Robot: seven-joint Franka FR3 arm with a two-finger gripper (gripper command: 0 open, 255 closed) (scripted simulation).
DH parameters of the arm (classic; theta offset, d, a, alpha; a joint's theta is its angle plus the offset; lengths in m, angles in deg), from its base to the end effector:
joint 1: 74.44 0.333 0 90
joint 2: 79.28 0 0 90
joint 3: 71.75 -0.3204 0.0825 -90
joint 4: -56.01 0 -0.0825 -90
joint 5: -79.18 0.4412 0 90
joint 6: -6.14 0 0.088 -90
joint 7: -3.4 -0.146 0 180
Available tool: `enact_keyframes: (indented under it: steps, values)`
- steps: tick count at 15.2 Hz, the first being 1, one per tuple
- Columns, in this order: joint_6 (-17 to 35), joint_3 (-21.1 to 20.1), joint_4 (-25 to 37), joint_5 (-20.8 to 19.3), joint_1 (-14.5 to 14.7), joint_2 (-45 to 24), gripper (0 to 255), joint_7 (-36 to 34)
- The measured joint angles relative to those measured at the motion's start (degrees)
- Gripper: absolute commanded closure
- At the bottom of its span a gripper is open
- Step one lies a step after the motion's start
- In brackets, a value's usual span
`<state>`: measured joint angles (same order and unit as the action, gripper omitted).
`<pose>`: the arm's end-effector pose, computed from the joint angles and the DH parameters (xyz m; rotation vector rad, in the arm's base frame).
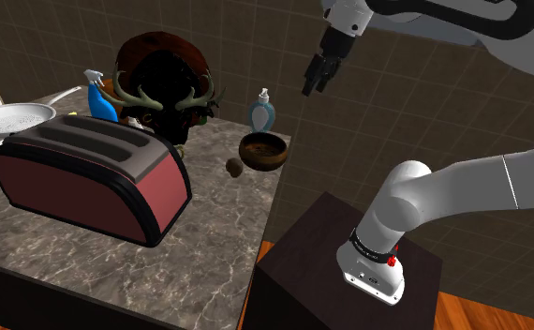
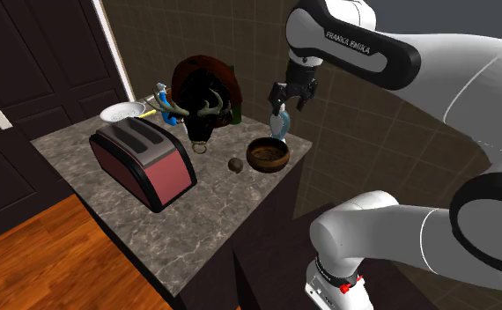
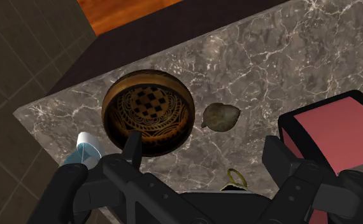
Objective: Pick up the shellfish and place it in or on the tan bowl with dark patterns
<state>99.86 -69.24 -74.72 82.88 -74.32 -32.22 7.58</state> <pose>0.3632 -0.0101 0.6142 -3.0410 -0.0667 -0.2740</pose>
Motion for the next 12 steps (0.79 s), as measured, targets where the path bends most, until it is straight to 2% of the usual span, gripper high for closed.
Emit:
enact_keyframes:
  steps: [3,8,12]
  values:
    - [1.44,-0.6,-0.65,0.37,0.03,-1.62,0,-0.88]
    - [7.34,-3.4,-2.74,2.02,0.38,-8.53,0,-4.86]
    - [11.37,-5.51,-1.7,3.13,0.68,-16.12,0,-8.18]
